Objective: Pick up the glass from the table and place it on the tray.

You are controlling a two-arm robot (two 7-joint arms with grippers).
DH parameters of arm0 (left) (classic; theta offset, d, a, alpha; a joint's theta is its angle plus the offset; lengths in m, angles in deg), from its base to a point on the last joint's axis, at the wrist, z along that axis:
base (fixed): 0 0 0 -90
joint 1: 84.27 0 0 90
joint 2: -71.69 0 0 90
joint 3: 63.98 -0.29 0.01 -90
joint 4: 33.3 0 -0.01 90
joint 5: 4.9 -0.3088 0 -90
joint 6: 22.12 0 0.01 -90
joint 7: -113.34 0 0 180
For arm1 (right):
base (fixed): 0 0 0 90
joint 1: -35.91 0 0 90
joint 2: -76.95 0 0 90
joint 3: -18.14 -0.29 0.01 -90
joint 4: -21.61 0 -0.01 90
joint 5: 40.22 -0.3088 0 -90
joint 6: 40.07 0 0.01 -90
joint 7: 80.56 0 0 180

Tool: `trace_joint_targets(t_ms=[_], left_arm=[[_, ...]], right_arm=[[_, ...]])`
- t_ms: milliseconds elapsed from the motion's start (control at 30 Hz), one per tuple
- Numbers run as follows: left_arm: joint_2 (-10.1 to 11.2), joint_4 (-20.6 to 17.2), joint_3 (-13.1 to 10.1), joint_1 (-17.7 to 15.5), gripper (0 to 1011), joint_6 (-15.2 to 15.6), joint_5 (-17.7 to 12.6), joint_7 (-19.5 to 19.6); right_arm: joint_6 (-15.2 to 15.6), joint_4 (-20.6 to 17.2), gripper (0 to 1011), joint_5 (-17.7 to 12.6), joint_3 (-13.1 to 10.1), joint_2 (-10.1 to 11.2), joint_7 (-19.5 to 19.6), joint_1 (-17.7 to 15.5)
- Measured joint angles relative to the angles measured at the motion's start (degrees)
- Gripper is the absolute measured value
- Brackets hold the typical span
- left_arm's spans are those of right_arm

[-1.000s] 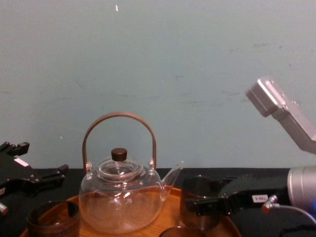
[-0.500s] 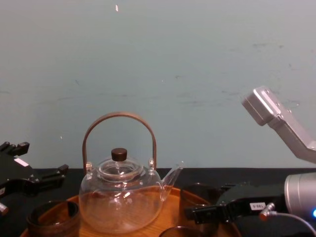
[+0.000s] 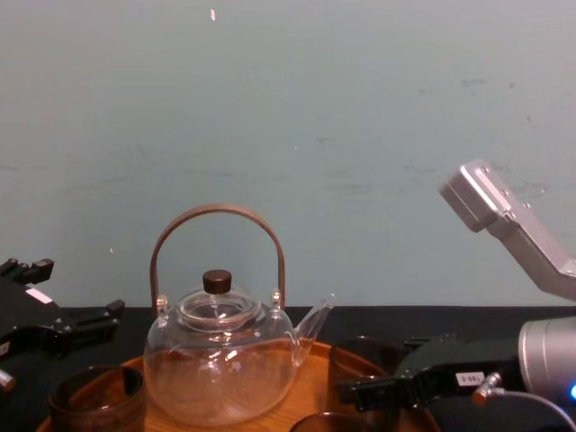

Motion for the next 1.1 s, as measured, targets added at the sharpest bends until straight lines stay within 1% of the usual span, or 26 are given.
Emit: trace_joint_targets(t_ms=[67, 100, 133, 167, 800, 900, 933, 1067, 1100], left_arm=[[0.0, 0.0, 0.0, 0.0, 1001, 0.0, 0.0, 0.0], [0.0, 0.0, 0.0, 0.0, 1001, 0.0, 0.0, 0.0], [0.0, 0.0, 0.0, 0.0, 1001, 0.0, 0.0, 0.0], [0.0, 0.0, 0.0, 0.0, 1001, 0.0, 0.0, 0.0], [0.0, 0.0, 0.0, 0.0, 1001, 0.0, 0.0, 0.0], [0.0, 0.0, 0.0, 0.0, 1001, 0.0, 0.0, 0.0], [0.0, 0.0, 0.0, 0.0, 1002, 0.0, 0.0, 0.0], [0.0, 0.0, 0.0, 0.0, 1001, 0.0, 0.0, 0.0], [0.0, 0.0, 0.0, 0.0, 1001, 0.0, 0.0, 0.0]], right_arm=[[0.0, 0.0, 920, 0.0, 0.0, 0.0, 0.0, 0.0], [0.0, 0.0, 960, 0.0, 0.0, 0.0, 0.0, 0.0], [0.0, 0.0, 970, 0.0, 0.0, 0.0, 0.0, 0.0], [0.0, 0.0, 1002, -0.1, 0.0, 0.0, 0.0, 0.0], [0.0, -0.1, 1002, -0.2, -0.1, 0.0, -0.1, -0.1], [0.0, -1.7, 1002, -1.1, -0.9, 1.0, -0.4, -1.1], [0.0, -3.0, 1002, -1.5, -1.3, 1.7, -0.6, -1.8], [0.2, -6.1, 1002, -2.6, -2.2, 3.5, -0.9, -3.6], [0.3, -7.4, 1002, -3.0, -2.6, 4.4, -0.9, -4.4]])
